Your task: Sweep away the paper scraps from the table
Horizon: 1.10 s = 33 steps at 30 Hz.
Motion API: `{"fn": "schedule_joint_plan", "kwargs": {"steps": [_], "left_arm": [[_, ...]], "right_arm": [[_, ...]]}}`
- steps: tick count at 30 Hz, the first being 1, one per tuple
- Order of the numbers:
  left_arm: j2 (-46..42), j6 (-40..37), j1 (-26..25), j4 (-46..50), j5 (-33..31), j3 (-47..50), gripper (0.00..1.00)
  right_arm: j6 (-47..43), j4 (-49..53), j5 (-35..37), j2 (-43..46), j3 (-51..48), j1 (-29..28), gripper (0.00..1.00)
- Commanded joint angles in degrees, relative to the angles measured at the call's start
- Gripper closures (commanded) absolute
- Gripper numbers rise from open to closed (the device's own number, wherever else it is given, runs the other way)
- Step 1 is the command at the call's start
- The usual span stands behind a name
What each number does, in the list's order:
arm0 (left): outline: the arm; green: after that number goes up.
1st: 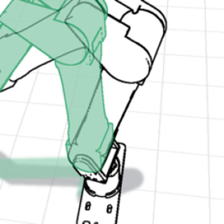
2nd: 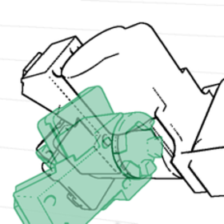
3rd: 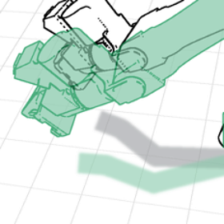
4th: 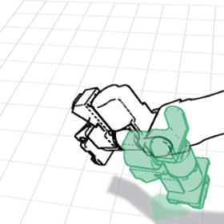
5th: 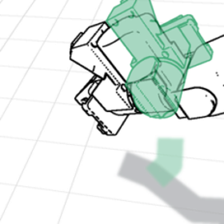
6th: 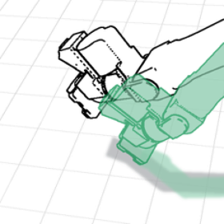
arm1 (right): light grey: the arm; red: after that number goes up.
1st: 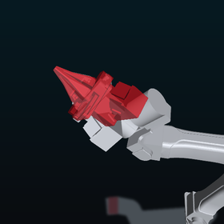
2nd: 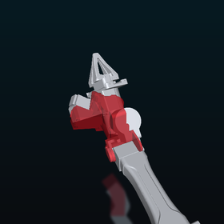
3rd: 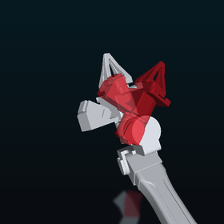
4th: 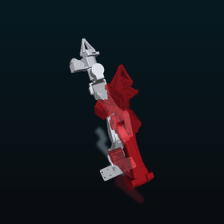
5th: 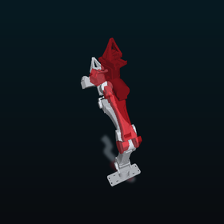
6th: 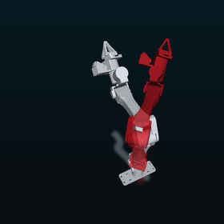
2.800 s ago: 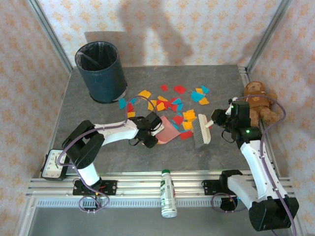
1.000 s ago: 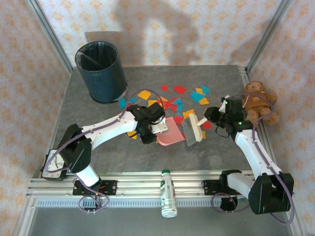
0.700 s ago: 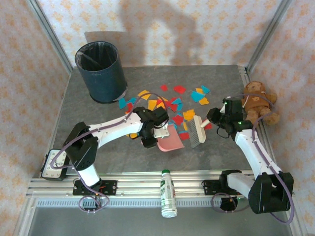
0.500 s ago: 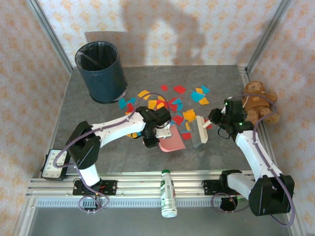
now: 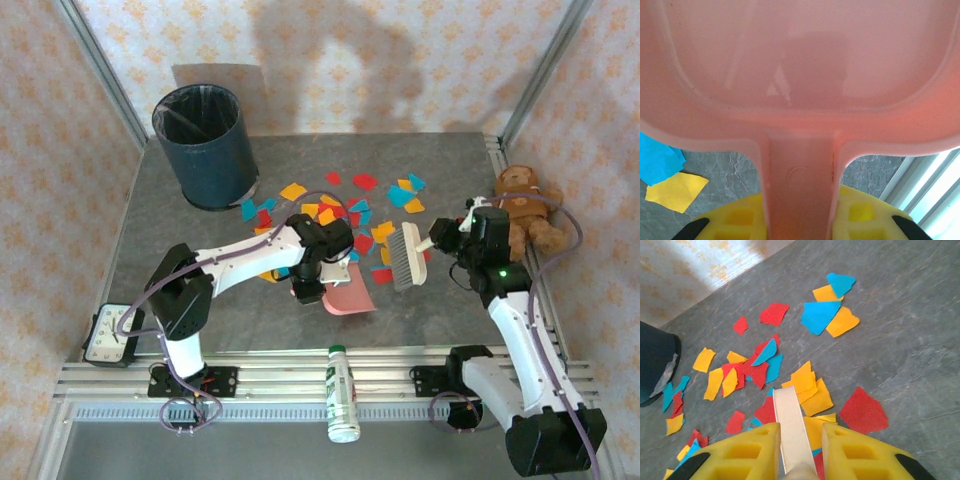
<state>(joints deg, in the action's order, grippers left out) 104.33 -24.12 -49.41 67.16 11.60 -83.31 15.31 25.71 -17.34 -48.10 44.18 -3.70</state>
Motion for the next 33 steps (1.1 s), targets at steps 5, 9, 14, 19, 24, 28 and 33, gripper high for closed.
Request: {"fn": "schedule_joint_plan", "kwargs": {"steps": [5,9,14,19,24,28,33], "left_arm": [[3.7,0.2,-0.7,6.5,-1.1,-5.4,1.0],[6.3,0.7,-0.8,8.4,-1.7,-7.5,1.0],[7.4,0.8,-0.8,9.2,-1.9,-8.8,1.0],[8.5,1.3,-0.8,9.0,-2.3,-9.8,1.0],[9.5,2.0,-0.8,8.4,-2.0,-10.7,1.0],[10.3,2.2,-0.8,8.1,-1.7,-11.2,1.0],[12.1,2.8,-0.8,8.1,-2.1,-12.7,1.0]], "right_arm": [[-4.9,4.9,15.7,0.7,4.3,-0.8,1.0],[-6.5,6.6,23.3,0.6,4.9,-2.9,1.0],[-6.9,9.1,31.4,-1.5,5.6,-6.4,1.0],[-7.0,10.3,36.3,-4.3,5.7,-10.0,1.0],[-6.6,9.9,35.4,-6.0,5.2,-12.6,1.0],[-6.3,9.7,32.5,-7.5,5.2,-13.8,1.0],[-6.2,9.6,29.9,-9.9,5.5,-16.4,1.0]]}}
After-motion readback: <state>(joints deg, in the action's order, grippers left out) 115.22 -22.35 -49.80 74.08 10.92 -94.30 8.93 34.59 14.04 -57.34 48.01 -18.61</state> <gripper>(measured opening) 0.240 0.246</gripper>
